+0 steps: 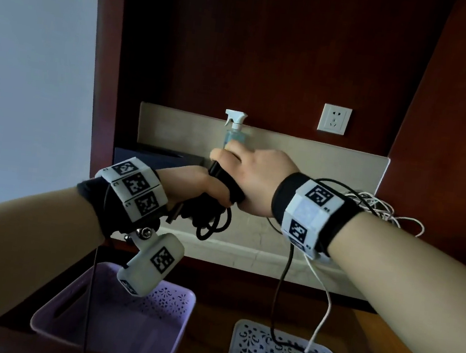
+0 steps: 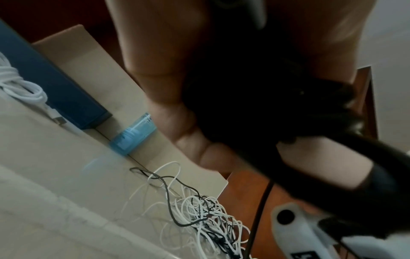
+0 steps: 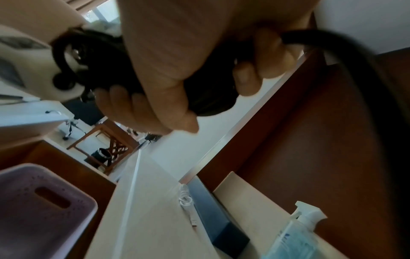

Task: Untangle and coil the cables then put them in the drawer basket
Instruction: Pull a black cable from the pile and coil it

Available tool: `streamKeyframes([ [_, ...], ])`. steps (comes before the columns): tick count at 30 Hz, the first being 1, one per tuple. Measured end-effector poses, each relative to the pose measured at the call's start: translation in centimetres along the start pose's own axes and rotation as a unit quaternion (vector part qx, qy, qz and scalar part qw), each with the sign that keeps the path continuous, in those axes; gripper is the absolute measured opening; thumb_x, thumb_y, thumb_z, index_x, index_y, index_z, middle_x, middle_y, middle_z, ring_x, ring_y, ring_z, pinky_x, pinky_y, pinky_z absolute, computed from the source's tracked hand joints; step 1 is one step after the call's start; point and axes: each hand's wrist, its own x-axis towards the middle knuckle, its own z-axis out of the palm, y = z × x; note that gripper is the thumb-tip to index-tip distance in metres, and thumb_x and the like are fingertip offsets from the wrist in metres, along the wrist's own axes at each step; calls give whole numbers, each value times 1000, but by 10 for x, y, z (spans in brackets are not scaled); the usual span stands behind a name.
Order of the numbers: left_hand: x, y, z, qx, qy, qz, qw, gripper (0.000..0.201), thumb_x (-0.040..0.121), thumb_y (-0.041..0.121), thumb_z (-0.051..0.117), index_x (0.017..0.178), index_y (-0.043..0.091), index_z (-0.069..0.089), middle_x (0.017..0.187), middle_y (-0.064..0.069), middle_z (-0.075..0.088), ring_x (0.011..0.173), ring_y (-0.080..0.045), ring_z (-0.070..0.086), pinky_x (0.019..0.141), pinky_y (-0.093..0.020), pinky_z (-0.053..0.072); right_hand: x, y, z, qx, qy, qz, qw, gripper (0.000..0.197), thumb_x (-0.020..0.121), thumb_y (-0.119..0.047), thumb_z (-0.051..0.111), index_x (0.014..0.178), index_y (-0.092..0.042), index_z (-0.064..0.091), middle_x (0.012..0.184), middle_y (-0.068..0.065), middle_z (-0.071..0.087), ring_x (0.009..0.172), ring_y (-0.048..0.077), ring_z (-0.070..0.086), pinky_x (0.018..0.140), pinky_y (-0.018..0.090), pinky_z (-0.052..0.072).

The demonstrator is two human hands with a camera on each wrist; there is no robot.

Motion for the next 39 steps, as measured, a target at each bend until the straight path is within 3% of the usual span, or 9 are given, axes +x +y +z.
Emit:
streamKeyframes([
  [5, -1, -1, -4, -8, -54, 5, 999, 40, 67, 22, 77, 96, 2, 60, 79, -10, 61, 64, -20, 59, 51, -26, 47, 1, 4, -2, -39, 21, 11, 999, 43, 87, -35, 50, 122, -17, 33, 110, 0, 48, 71, 26, 60, 41, 25, 24],
  [9, -12, -6, -16, -27, -109, -6, 994, 47, 60, 26, 74, 104, 18, 60, 95, -1, 66, 88, -15, 64, 77, -36, 55, -1, 18, -8, -74, 25, 4, 997, 37, 89, -30, 48, 120, -19, 33, 105, 0, 48, 63, 25, 52, 43, 26, 27],
  [12, -18, 2, -25, 81, -48, 36, 995, 60, 51, 39, 81, 106, 30, 57, 116, 5, 64, 107, -13, 58, 98, -39, 44, -1, 22, -11, -104, 6, -12, 994, 34, 90, -22, 46, 120, -20, 30, 104, -1, 46, 62, 23, 45, 45, 27, 31],
  [14, -16, 9, -24, 155, -26, 68, 985, 85, 43, 53, 85, 117, 23, 57, 115, 2, 65, 105, -14, 60, 98, -36, 45, 2, 17, -14, -107, -1, -35, 994, 34, 90, -20, 45, 121, -19, 30, 105, 0, 46, 59, 22, 41, 46, 27, 30],
  [18, -12, 6, -3, 185, 41, 55, 980, 89, 44, 54, 82, 121, 24, 49, 104, 6, 64, 96, -12, 62, 91, -36, 52, 7, 9, -22, -108, 9, -38, 993, 34, 87, -21, 50, 117, -19, 34, 107, 0, 49, 48, 17, 27, 44, 27, 25],
  [24, -9, -10, 25, 59, 130, 50, 989, 42, 69, 18, 79, 105, 20, 56, 96, 0, 66, 88, -18, 65, 85, -37, 54, 7, 2, -17, -107, -16, -40, 993, 33, 85, -22, 52, 114, -18, 39, 102, 0, 53, 58, 19, 38, 45, 27, 25],
  [29, 0, -7, 38, 33, 149, 88, 984, 29, 70, 21, 81, 84, 25, 56, 83, 4, 64, 78, -12, 61, 76, -31, 52, 5, 9, -19, -109, -20, -24, 994, 33, 84, -30, 55, 112, -18, 43, 98, -1, 55, 56, 17, 35, 44, 25, 26],
  [35, 9, 12, 18, 229, 200, 90, 948, 24, 76, 18, 70, 92, 13, 54, 78, -1, 57, 71, -17, 54, 60, -28, 43, 8, 16, -17, -45, -7, 32, 998, 40, 84, -31, 54, 118, -17, 39, 106, -1, 54, 67, 19, 41, 46, 26, 26],
  [39, 6, 14, -1, 361, 199, 63, 909, 17, 82, 20, 65, 93, 9, 58, 85, -7, 57, 79, -24, 56, 65, -28, 40, -1, 31, -26, 111, -29, 20, 993, 55, 86, -46, 55, 133, -25, 35, 121, -3, 52, 97, 19, 55, 67, 27, 36],
])
